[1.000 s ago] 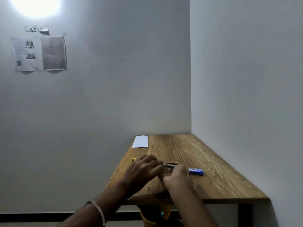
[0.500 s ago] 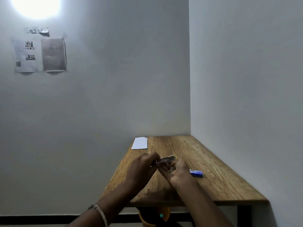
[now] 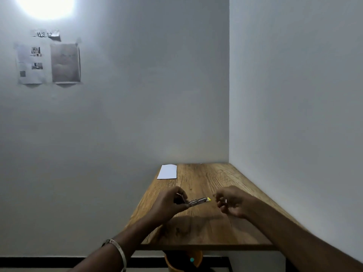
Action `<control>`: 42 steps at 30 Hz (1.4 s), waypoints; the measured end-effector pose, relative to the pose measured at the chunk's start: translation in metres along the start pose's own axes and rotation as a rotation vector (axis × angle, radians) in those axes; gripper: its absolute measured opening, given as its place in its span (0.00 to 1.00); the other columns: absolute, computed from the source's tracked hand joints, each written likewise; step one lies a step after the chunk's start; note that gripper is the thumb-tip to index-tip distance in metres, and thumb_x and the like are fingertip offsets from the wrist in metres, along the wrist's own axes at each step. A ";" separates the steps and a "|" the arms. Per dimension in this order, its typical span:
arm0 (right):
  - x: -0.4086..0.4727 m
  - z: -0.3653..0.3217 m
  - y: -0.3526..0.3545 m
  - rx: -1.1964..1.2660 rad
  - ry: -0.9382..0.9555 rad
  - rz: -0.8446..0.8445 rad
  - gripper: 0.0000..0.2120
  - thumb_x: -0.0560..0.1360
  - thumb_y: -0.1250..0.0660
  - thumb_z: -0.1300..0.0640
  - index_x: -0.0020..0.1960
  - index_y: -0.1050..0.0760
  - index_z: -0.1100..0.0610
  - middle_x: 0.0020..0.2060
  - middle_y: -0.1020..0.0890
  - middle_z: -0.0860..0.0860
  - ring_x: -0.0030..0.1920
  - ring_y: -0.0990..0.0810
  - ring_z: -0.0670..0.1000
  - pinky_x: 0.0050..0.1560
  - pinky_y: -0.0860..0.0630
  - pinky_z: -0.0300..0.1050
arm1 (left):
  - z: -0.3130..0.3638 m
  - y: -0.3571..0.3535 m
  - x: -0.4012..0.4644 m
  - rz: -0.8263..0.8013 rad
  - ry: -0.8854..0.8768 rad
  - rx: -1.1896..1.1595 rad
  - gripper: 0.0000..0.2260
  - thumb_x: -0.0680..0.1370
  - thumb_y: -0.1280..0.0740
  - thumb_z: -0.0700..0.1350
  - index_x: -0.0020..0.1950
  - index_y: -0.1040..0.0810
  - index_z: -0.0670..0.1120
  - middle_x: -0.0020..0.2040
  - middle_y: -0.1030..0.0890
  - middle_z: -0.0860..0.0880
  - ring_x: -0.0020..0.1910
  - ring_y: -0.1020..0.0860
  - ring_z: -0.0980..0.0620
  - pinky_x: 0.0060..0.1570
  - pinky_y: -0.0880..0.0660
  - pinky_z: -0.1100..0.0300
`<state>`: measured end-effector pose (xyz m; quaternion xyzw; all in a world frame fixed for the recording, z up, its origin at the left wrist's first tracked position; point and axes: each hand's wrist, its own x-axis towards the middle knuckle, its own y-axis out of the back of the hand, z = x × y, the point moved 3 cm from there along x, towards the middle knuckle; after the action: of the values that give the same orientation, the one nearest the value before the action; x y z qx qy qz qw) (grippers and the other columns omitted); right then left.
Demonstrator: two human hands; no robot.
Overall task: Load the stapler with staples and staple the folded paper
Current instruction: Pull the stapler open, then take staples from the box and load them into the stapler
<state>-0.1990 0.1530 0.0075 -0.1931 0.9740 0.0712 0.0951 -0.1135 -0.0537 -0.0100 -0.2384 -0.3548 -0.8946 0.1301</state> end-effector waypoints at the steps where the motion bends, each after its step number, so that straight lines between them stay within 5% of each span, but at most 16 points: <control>1: 0.002 -0.004 0.009 -0.154 0.074 0.050 0.08 0.77 0.40 0.69 0.42 0.23 0.64 0.29 0.28 0.54 0.27 0.32 0.48 0.24 0.37 0.38 | -0.003 -0.001 0.002 -0.021 0.007 0.015 0.10 0.72 0.24 0.38 0.50 0.22 0.46 0.46 0.15 0.50 0.46 0.16 0.58 0.48 0.18 0.62; 7: 0.014 -0.015 0.046 -0.893 0.316 0.175 0.10 0.77 0.37 0.70 0.48 0.17 0.62 0.48 0.16 0.54 0.42 0.20 0.47 0.37 0.27 0.35 | -0.015 -0.004 0.006 -0.086 0.007 0.117 0.11 0.73 0.24 0.41 0.49 0.23 0.52 0.48 0.16 0.52 0.47 0.17 0.60 0.52 0.18 0.61; 12: 0.030 -0.004 0.060 -1.101 0.334 0.157 0.08 0.74 0.32 0.68 0.48 0.15 0.61 0.49 0.14 0.55 0.50 0.17 0.50 0.47 0.22 0.40 | -0.022 -0.005 0.006 -0.121 0.027 0.127 0.11 0.74 0.25 0.42 0.50 0.23 0.54 0.48 0.16 0.52 0.48 0.17 0.59 0.52 0.19 0.62; 20: 0.045 0.008 0.066 -1.092 0.402 0.226 0.06 0.73 0.29 0.66 0.48 0.15 0.58 0.47 0.14 0.52 0.46 0.18 0.46 0.45 0.25 0.35 | -0.027 -0.006 0.006 -0.154 0.016 0.176 0.11 0.74 0.25 0.42 0.51 0.23 0.53 0.49 0.16 0.54 0.49 0.18 0.61 0.53 0.19 0.62; 28: 0.044 0.014 0.071 -1.025 0.460 0.261 0.07 0.76 0.29 0.63 0.52 0.16 0.58 0.53 0.15 0.52 0.47 0.21 0.46 0.43 0.28 0.32 | -0.030 -0.007 0.002 -0.185 0.027 0.258 0.15 0.75 0.26 0.46 0.59 0.25 0.58 0.53 0.16 0.57 0.49 0.20 0.65 0.47 0.24 0.74; 31: 0.034 0.014 0.070 -0.916 0.551 0.377 0.08 0.77 0.31 0.62 0.55 0.17 0.57 0.56 0.16 0.53 0.54 0.20 0.49 0.52 0.24 0.40 | -0.026 -0.005 -0.002 -0.177 0.015 0.308 0.22 0.74 0.26 0.50 0.66 0.27 0.56 0.60 0.19 0.56 0.54 0.21 0.61 0.49 0.24 0.70; 34: 0.019 0.022 0.064 -0.880 0.624 0.350 0.08 0.77 0.30 0.56 0.55 0.17 0.54 0.54 0.16 0.49 0.49 0.23 0.43 0.45 0.29 0.33 | -0.018 -0.001 -0.012 -0.084 -0.016 0.381 0.23 0.74 0.27 0.55 0.67 0.28 0.57 0.65 0.26 0.56 0.61 0.27 0.58 0.57 0.25 0.62; 38: 0.001 0.041 0.054 -0.887 0.646 0.244 0.08 0.76 0.29 0.52 0.55 0.19 0.50 0.52 0.18 0.45 0.50 0.22 0.41 0.47 0.26 0.33 | -0.001 0.002 -0.028 0.117 -0.098 0.411 0.09 0.75 0.28 0.53 0.54 0.21 0.55 0.56 0.25 0.58 0.53 0.26 0.58 0.49 0.23 0.65; 42: -0.008 0.043 0.044 -0.902 0.671 0.239 0.10 0.77 0.30 0.55 0.57 0.19 0.51 0.54 0.18 0.46 0.53 0.22 0.43 0.53 0.26 0.36 | 0.010 -0.011 -0.038 0.039 -0.083 0.352 0.04 0.77 0.30 0.52 0.51 0.19 0.56 0.43 0.23 0.63 0.42 0.24 0.63 0.38 0.29 0.71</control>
<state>-0.2016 0.2036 -0.0281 -0.1150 0.8392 0.4245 -0.3199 -0.0821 -0.0361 -0.0296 -0.2553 -0.5063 -0.8055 0.1722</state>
